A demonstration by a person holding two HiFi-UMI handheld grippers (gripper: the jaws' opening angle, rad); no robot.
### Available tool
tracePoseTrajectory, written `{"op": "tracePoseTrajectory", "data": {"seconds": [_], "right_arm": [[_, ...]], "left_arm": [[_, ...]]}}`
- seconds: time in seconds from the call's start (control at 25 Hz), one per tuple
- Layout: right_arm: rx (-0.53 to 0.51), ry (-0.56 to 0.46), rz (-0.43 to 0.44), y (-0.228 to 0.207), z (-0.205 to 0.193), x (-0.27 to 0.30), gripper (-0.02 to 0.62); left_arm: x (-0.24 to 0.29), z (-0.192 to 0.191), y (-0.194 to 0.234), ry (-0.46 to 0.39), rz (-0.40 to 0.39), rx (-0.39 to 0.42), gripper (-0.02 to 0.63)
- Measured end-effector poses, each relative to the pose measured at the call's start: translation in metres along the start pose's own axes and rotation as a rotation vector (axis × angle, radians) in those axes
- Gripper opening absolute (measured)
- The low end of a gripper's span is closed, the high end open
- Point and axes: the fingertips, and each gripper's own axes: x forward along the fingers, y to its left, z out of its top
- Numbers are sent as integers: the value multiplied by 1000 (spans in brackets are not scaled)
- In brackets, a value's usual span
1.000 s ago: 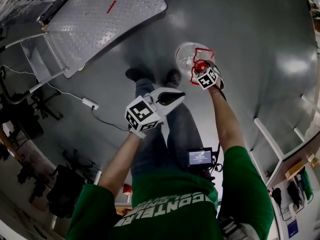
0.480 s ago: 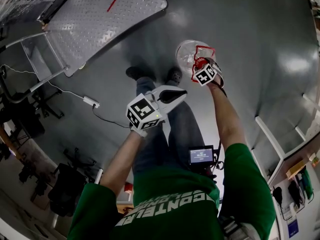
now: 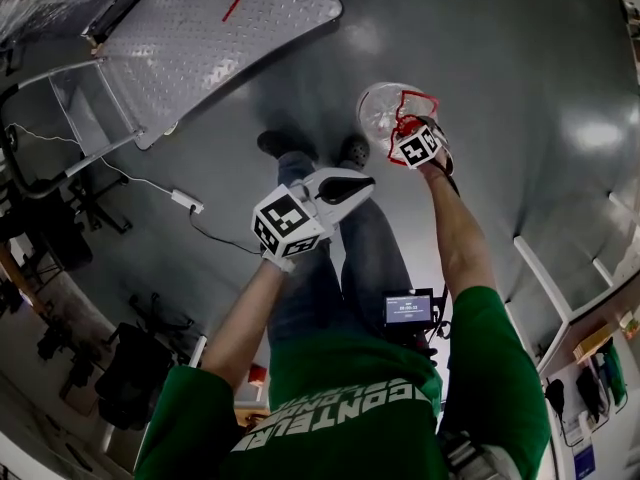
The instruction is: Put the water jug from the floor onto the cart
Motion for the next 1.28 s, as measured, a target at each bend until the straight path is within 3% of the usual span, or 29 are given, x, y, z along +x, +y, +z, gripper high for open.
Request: {"op": "tracePoseTrajectory", "data": {"seconds": [0.24,0.48,1.0,1.28], "right_arm": [[1,-47,16,1,15,-33,302],[-20,-124,6,-5,42,-103,304],[-60,-434,-76,-39,164,-298,304],[-54,-595,-115,-57,222,-390,304]], "left_arm": [[-8,13,-11,-7,8,20,12],[-19,44,-37,-32,17,64,11],[-60,121,-74,-116,79,182,11],[-88,161,-89,-202,119,209,11]]}}
